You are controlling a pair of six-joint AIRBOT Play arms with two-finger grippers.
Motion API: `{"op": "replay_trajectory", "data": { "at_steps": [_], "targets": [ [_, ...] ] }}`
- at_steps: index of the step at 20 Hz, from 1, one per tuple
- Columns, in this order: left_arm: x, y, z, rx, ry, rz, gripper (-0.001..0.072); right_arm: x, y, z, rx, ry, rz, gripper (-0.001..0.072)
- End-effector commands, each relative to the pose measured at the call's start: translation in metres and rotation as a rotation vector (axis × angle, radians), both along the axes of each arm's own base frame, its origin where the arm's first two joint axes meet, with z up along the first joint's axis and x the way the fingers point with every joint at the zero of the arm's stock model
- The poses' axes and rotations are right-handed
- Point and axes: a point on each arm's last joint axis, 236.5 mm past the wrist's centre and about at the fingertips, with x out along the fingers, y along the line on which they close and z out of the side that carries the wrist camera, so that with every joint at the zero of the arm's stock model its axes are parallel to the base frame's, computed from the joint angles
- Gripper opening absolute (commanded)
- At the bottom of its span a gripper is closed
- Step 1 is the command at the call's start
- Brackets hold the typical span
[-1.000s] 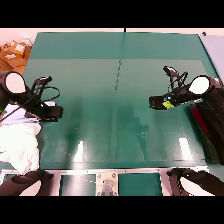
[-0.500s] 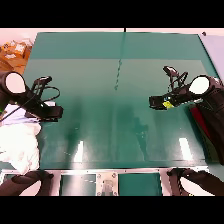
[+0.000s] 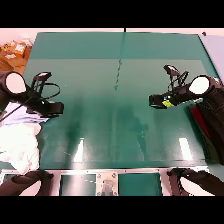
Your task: Fold the shirts.
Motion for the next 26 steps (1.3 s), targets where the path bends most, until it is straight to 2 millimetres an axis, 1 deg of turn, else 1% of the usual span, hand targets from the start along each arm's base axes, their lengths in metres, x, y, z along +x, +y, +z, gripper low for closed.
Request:
{"op": "replay_trajectory", "data": {
  "at_steps": [1,2,4,5,6,7,8,9,10,11,12,14,16,17,18,19,20,21,22,23,24,25,26],
  "targets": [
    [0.032,0.039,0.004,0.175,-0.143,-0.044,0.0025,0.008,0.001,0.003,0.005,-0.034,-0.010,0.0016],
    [0.039,0.050,0.007,0.228,-0.171,-0.047,0.0025,0.014,0.001,0.005,0.009,-0.061,-0.018,0.0017],
    [0.056,0.067,0.012,0.308,-0.239,-0.058,0.0031,0.017,0.003,0.006,0.020,-0.070,-0.023,0.0022],
    [0.064,0.077,0.016,0.360,-0.270,-0.068,0.0316,0.019,0.004,0.008,0.030,-0.080,-0.028,0.0069],
    [0.074,0.090,0.021,0.423,-0.308,-0.077,0.0716,0.021,0.004,0.009,0.031,-0.089,-0.031,0.0097],
    [0.083,0.098,0.022,0.457,-0.332,-0.087,0.0701,0.021,0.004,0.009,0.031,-0.090,-0.031,0.0098],
    [0.090,0.103,0.019,0.458,-0.340,-0.082,0.0702,0.021,0.004,0.009,0.030,-0.090,-0.031,0.0145],
    [0.094,0.110,0.010,0.459,-0.324,-0.071,0.0702,0.022,0.003,0.009,0.027,-0.091,-0.030,0.0203],
    [0.094,0.120,-0.004,0.465,-0.287,-0.063,0.0703,0.022,0.003,0.009,0.027,-0.091,-0.031,0.0202],
    [0.091,0.131,-0.023,0.470,-0.232,-0.056,0.0703,0.022,0.004,0.009,0.027,-0.091,-0.031,0.0201],
    [0.085,0.141,-0.042,0.470,-0.175,-0.051,0.0720,0.022,0.004,0.009,0.027,-0.091,-0.031,0.0202],
    [0.069,0.160,-0.079,0.471,-0.042,-0.024,0.0720,0.022,0.004,0.009,0.027,-0.091,-0.031,0.0202],
    [0.048,0.175,-0.108,0.468,0.088,0.000,0.0720,0.022,0.004,0.009,0.027,-0.091,-0.031,0.0201],
    [0.041,0.180,-0.117,0.466,0.133,0.008,0.0720,0.022,0.004,0.009,0.027,-0.091,-0.031,0.0198],
    [0.038,0.184,-0.124,0.465,0.162,0.003,0.0677,0.022,0.004,0.009,0.027,-0.091,-0.031,0.0193],
    [0.037,0.186,-0.127,0.467,0.170,0.001,0.0436,0.022,0.004,0.009,0.027,-0.091,-0.031,0.0193],
    [0.039,0.187,-0.127,0.475,0.163,-0.007,0.0106,0.022,0.004,0.009,0.027,-0.091,-0.031,0.0193],
    [0.043,0.186,-0.123,0.472,0.152,-0.023,0.0025,0.022,0.004,0.009,0.027,-0.091,-0.031,0.0191],
    [0.048,0.187,-0.116,0.475,0.147,-0.016,0.0025,0.022,0.003,0.009,0.027,-0.091,-0.032,0.0143],
    [0.053,0.189,-0.105,0.479,0.144,-0.003,0.0024,0.022,0.002,0.009,0.027,-0.090,-0.035,0.0036],
    [0.059,0.190,-0.090,0.480,0.138,0.016,0.0023,0.023,0.000,0.009,0.027,-0.091,-0.041,0.0017],
    [0.068,0.189,-0.071,0.483,0.116,0.030,0.0023,0.024,-0.002,0.010,0.027,-0.092,-0.048,0.0016],
    [0.082,0.183,-0.045,0.490,0.061,0.033,0.0022,0.025,-0.005,0.012,0.027,-0.095,-0.054,0.0015]
  ]
}}
